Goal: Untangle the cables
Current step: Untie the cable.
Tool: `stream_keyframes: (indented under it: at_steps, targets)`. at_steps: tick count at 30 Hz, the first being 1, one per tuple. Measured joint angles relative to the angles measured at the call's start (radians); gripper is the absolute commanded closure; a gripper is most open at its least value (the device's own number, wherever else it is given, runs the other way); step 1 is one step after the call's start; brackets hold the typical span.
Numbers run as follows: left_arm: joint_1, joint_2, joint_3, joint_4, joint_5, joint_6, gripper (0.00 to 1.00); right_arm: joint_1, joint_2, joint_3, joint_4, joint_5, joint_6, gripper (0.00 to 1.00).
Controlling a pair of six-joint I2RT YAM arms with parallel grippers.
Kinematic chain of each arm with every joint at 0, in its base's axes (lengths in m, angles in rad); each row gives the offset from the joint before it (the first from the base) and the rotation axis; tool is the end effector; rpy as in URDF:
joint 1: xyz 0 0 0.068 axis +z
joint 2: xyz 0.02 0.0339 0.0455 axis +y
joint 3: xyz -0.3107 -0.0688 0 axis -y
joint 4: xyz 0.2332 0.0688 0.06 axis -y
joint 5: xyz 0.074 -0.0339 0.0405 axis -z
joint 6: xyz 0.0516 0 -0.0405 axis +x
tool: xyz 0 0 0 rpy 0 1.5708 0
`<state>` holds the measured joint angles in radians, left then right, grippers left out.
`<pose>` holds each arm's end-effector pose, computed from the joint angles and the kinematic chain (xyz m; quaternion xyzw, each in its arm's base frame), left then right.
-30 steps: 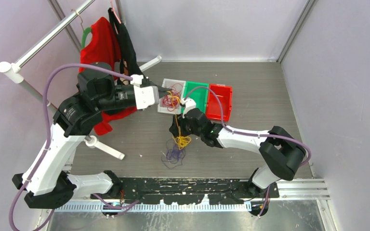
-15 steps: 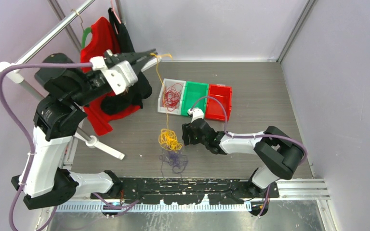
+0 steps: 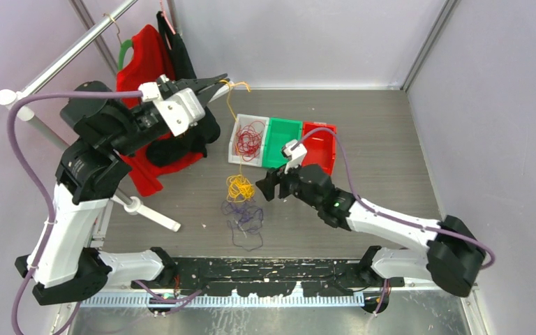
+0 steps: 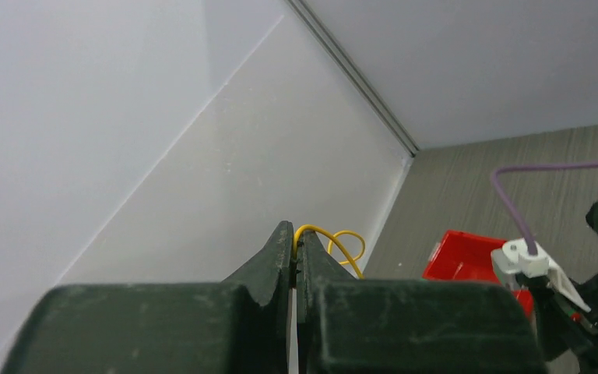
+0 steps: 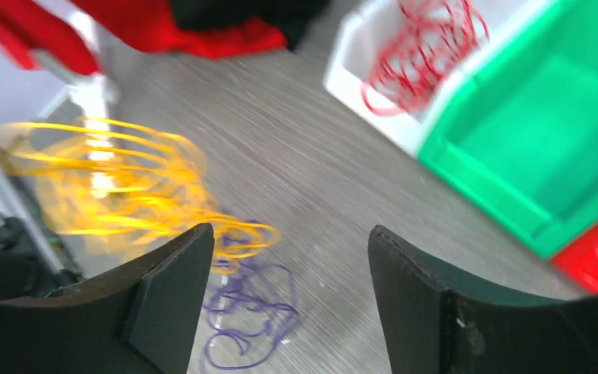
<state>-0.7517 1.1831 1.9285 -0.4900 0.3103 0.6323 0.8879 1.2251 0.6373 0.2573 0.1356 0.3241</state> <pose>0.1005 -0.1155 0.6345 0.4795 0.3870 -0.1409 0.7749 0.1697 0.1976 0.2858 -0.1880 0.7908 0.2849 0.5080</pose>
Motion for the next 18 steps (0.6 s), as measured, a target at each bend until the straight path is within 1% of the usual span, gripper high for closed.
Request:
stream_keyframes:
  at_steps: [4, 8, 11, 16, 18]
  targets:
    - [0.000, 0.006, -0.027, -0.017, 0.005, 0.004, 1.00, 0.000, -0.124, 0.002, 0.031, -0.129, -0.055, 0.22]
    - [0.000, 0.006, -0.040, -0.039, 0.013, 0.006, 1.00, 0.000, -0.188, 0.011, 0.043, -0.269, -0.073, 0.22]
    - [0.000, 0.006, -0.042, -0.053, 0.023, 0.006, 1.00, 0.000, -0.179, 0.049, 0.061, -0.333, -0.069, 0.23]
    - [0.000, 0.006, -0.042, -0.068, 0.041, 0.002, 1.00, 0.000, -0.093, 0.162, 0.110, -0.364, -0.059, 0.29]
    - [0.000, 0.007, -0.039, -0.077, 0.053, -0.003, 1.00, 0.000, -0.042, 0.209, 0.131, -0.369, -0.055, 0.34]
